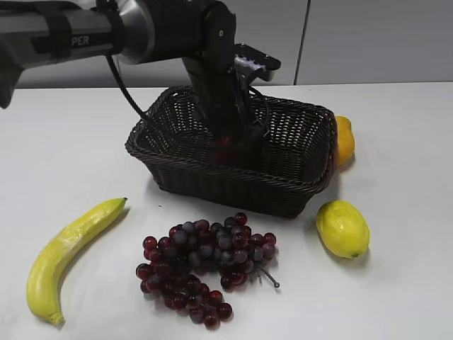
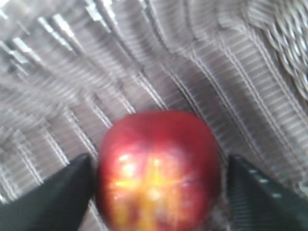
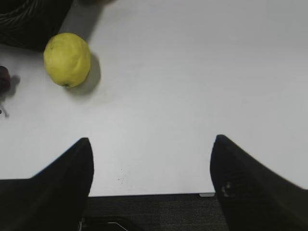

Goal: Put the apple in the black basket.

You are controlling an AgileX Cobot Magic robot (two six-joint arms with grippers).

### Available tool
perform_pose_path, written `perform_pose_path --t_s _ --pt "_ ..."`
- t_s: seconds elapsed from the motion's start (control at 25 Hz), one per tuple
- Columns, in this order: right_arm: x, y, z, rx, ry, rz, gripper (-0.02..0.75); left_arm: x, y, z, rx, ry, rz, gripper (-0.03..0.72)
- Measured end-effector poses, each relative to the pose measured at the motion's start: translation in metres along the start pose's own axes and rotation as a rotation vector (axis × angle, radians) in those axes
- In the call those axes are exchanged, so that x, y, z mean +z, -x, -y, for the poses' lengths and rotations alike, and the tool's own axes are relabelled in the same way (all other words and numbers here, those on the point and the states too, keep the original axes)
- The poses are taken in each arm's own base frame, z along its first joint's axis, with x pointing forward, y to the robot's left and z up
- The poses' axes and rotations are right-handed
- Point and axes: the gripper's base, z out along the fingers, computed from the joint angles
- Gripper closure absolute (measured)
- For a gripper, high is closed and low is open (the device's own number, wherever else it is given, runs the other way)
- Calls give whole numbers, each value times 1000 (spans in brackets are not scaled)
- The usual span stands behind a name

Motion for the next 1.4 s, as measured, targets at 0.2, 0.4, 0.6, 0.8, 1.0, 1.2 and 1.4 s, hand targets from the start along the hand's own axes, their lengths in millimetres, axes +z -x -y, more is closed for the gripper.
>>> perform_pose_path --t_s 0.2,0.4,0.6,0.8,1.0,1.2,1.4 --pt "0 0 0 0 0 0 165 -32 -3 -1 -5 -9 -39 22" --pt "0 0 0 0 0 0 165 -111 -6 -25 -53 25 42 34" --pt "0 0 0 0 0 0 165 -164 -25 -77 -166 101 109 51" --pt "0 0 0 0 0 0 165 -165 -58 -143 -334 150 46 76" --pt "0 0 0 0 0 0 165 -159 -91 -196 -481 185 6 96" --pt "0 0 0 0 0 0 165 -161 -118 -227 -592 215 -13 98" --pt "0 0 0 0 0 0 165 -158 -136 -227 -647 205 -56 99"
